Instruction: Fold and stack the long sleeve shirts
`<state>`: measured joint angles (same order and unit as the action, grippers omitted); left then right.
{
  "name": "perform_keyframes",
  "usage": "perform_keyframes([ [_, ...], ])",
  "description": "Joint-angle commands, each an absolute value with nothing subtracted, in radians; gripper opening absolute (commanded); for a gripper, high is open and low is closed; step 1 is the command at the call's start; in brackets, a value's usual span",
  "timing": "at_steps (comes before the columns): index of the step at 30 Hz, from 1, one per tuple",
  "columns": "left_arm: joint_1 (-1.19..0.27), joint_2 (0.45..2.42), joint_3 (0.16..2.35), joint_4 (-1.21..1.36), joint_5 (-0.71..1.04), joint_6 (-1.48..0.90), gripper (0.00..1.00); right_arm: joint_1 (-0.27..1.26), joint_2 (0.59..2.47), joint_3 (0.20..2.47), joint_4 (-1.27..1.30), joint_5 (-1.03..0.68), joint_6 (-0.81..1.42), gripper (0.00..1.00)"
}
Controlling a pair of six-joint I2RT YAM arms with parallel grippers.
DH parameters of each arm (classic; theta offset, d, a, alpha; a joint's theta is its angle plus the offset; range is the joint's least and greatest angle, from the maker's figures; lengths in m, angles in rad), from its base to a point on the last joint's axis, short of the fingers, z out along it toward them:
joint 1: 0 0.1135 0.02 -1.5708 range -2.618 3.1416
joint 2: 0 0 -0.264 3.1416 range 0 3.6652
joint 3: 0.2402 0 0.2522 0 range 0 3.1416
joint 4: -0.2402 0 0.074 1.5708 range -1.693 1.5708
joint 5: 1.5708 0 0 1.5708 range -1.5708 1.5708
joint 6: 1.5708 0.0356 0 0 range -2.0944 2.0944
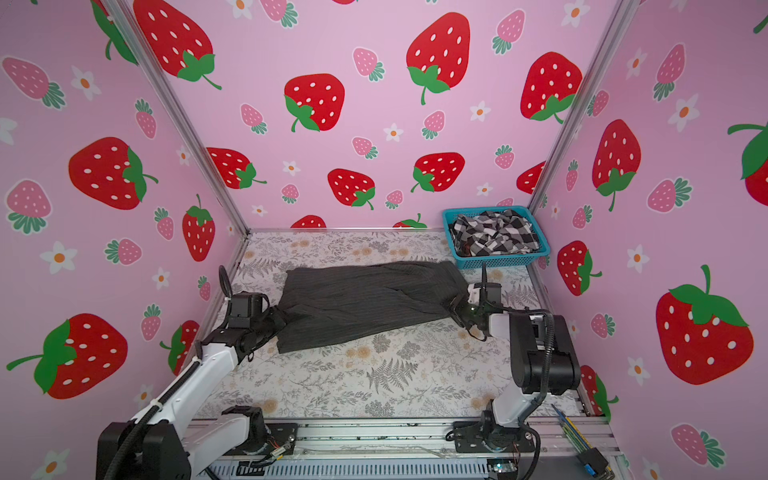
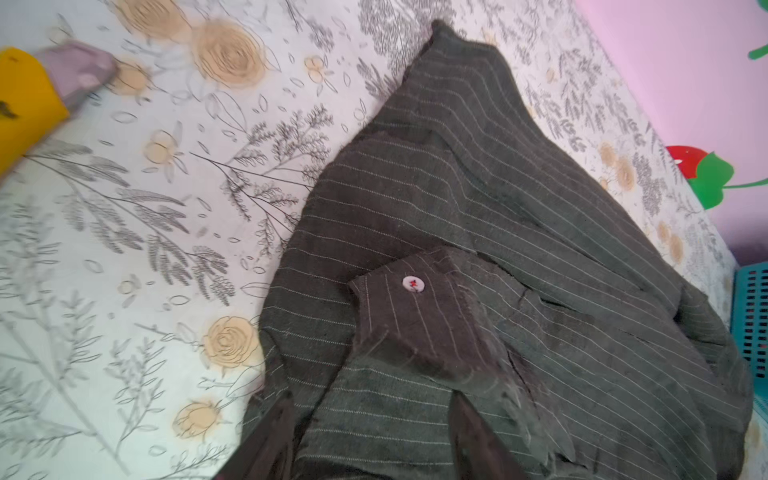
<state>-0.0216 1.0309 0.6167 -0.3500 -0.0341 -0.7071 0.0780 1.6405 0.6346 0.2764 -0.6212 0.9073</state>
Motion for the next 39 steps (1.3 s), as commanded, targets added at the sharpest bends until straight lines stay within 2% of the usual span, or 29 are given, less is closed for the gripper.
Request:
perform_keyframes([
  [1, -0.027, 1.026, 0.729, -0.502, -0.161, -0.704, 0.99, 0.084, 1.579, 0.647, 0.164, -0.567, 0.841, 0.58],
  [3, -0.022, 1.101, 0.806, -0.597, -0.163, -0.702, 0.99, 0.085, 1.551, 0.672, 0.073, -0.542, 0.796, 0.61],
  [6, -0.018, 1.239, 0.926, -0.784, -0.115, -0.759, 0.97, 0.096, 1.475, 0.704, -0.085, -0.453, 0.728, 0.59],
  [8, -0.005, 1.3, 0.966, -0.853, -0.031, -0.805, 0.96, 0.114, 1.424, 0.734, -0.183, -0.381, 0.688, 0.55],
  [11, 0.041, 1.356, 0.971, -0.84, 0.145, -0.86, 0.89, 0.166, 1.391, 0.791, -0.269, -0.304, 0.648, 0.47],
  [12, 0.046, 1.365, 0.966, -0.811, 0.217, -0.872, 0.86, 0.191, 1.402, 0.822, -0.299, -0.281, 0.632, 0.46],
  [14, 0.033, 1.382, 0.975, -0.813, 0.257, -0.886, 0.82, 0.234, 1.434, 0.878, -0.327, -0.242, 0.614, 0.44],
  [16, 0.027, 1.389, 0.961, -0.839, 0.268, -0.903, 0.83, 0.269, 1.47, 0.916, -0.321, -0.243, 0.617, 0.44],
  [18, 0.035, 1.377, 0.908, -0.811, 0.278, -0.924, 0.87, 0.303, 1.518, 0.961, -0.29, -0.255, 0.623, 0.43],
  [23, 0.074, 1.372, 0.819, -0.593, 0.371, -1.005, 0.89, 0.355, 1.638, 1.092, -0.262, -0.268, 0.603, 0.39],
  [27, 0.078, 1.39, 0.832, -0.532, 0.361, -1.014, 0.84, 0.374, 1.746, 1.165, -0.267, -0.295, 0.576, 0.34],
  [29, 0.081, 1.404, 0.847, -0.53, 0.339, -0.992, 0.77, 0.377, 1.783, 1.168, -0.262, -0.3, 0.576, 0.31],
  [32, 0.085, 1.423, 0.861, -0.521, 0.32, -0.966, 0.74, 0.38, 1.81, 1.15, -0.246, -0.292, 0.582, 0.29],
  [35, 0.085, 1.439, 0.866, -0.498, 0.313, -0.939, 0.61, 0.387, 1.834, 1.135, -0.249, -0.269, 0.583, 0.26],
  [38, 0.086, 1.442, 0.883, -0.531, 0.308, -0.907, 0.32, 0.388, 1.868, 1.118, -0.265, -0.235, 0.584, 0.23],
  [39, 0.084, 1.433, 0.888, -0.545, 0.302, -0.896, 0.27, 0.388, 1.877, 1.112, -0.267, -0.226, 0.587, 0.22],
])
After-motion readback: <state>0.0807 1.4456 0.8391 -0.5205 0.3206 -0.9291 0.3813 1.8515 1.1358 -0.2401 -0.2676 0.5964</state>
